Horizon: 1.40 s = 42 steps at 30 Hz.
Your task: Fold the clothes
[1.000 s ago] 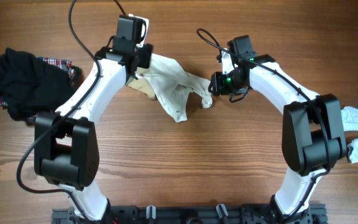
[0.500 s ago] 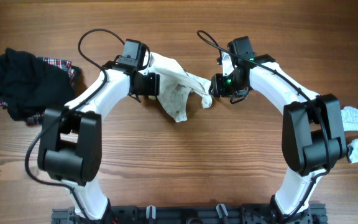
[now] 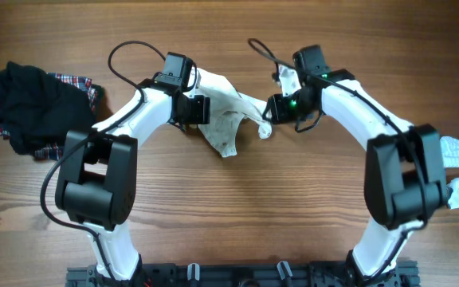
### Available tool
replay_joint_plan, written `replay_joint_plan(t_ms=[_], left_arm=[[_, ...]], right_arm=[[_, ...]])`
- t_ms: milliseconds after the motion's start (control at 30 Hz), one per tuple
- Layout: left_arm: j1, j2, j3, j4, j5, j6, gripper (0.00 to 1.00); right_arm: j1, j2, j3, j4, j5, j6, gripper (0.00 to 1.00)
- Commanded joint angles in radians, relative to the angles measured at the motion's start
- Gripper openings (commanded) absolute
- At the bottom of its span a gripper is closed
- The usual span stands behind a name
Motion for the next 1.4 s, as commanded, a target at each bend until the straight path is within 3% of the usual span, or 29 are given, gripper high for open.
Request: replay_joint_plan(t_ms=[0,67,167,300,433,767,900,1100,1367], left_arm=[[0.006,0.013,-0.016,-0.027,-0.018,0.000,0.72],[0.006,0.013,-0.016,-0.040,-0.018,0.000,0.72],[0.006,0.009,-0.016,-0.053,-0.017,0.000,0.72],[0.006,-0.023,-0.016,-0.076,0.001,-0.007,0.72],[0.008,-0.067,-0.016,-0.105,-0.020,-0.006,0.74],[0.007,-0.061,-0.016,-0.063,-0.095,-0.003,0.79],[0.006,-0.060,-0.016,-0.023,0.020,-0.007,0.81],[0.009,-0.030,-0.016,0.006,-0.093,-0.007,0.81],[0.013,0.039,-0.016,0.042,-0.085,-0.202,0.71]], right_arm=[[0.013,-0.081,0.020,0.073,-0.116,0.082,0.23],[0.046,-0.053,0.014,0.120,-0.113,0.106,0.23],[0.129,0.057,0.014,0.211,-0.085,0.127,0.34],[0.139,0.151,0.014,0.266,-0.047,0.216,0.26],[0.118,0.182,0.015,0.260,0.201,0.271,0.24],[0.032,0.182,0.018,0.160,0.201,0.231,0.23],[0.032,0.181,0.018,0.137,0.185,0.206,0.24],[0.032,0.181,0.018,0.112,0.186,0.206,0.24],[0.032,0.181,0.018,0.090,0.186,0.206,0.25]])
